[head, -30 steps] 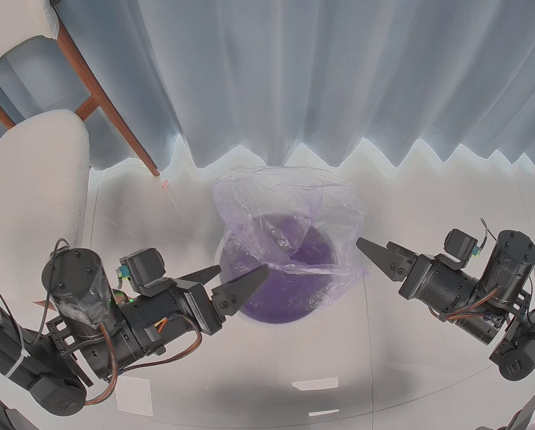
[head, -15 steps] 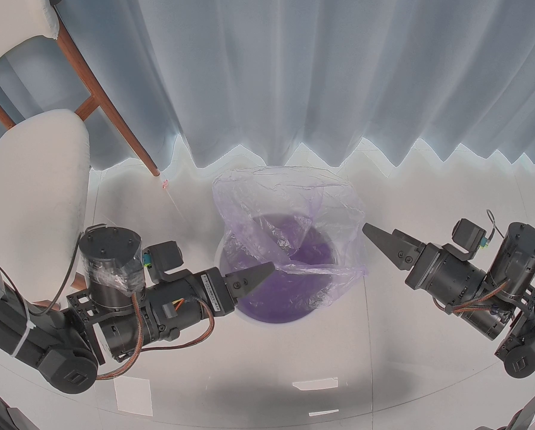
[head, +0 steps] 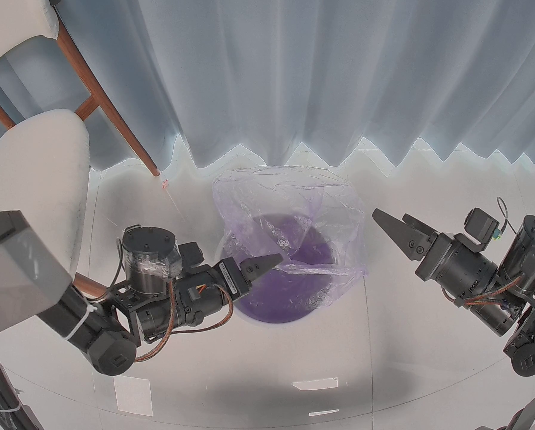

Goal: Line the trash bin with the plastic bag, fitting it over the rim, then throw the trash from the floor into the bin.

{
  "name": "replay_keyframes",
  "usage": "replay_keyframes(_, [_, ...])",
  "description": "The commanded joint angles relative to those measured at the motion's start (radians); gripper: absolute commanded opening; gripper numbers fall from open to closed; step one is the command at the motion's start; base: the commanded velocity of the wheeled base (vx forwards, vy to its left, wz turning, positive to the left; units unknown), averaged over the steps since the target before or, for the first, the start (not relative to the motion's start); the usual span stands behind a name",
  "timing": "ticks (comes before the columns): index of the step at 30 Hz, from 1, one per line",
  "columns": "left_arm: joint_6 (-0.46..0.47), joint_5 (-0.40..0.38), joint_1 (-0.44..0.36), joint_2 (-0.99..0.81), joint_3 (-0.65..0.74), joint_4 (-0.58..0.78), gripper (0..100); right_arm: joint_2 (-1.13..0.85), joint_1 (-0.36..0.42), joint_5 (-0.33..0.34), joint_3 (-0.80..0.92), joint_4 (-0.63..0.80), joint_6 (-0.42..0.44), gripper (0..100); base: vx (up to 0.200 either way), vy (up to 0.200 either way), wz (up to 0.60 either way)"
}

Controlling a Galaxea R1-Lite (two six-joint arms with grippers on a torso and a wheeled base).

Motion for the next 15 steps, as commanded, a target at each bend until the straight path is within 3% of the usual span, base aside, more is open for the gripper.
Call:
replay_keyframes(1, [-0.028,-0.031,0.033,0.112,-0.051,-0.023,100,-0.018,0.008,0.000,0.005,-0.003,-0.035,100,0.000,0.000,0.00])
replay_keyframes(14, [-0.033,-0.055,0.055,0.237,-0.287,0.037,100,-0.019,0.016,-0.004,0.007,-0.006,-0.060,100,0.000,0.000,0.00])
replay_keyframes(15, [-0.033,-0.066,0.056,0.235,-0.306,0.060,0,-0.019,0.016,-0.004,0.005,-0.006,-0.063,100,0.000,0.000,0.00])
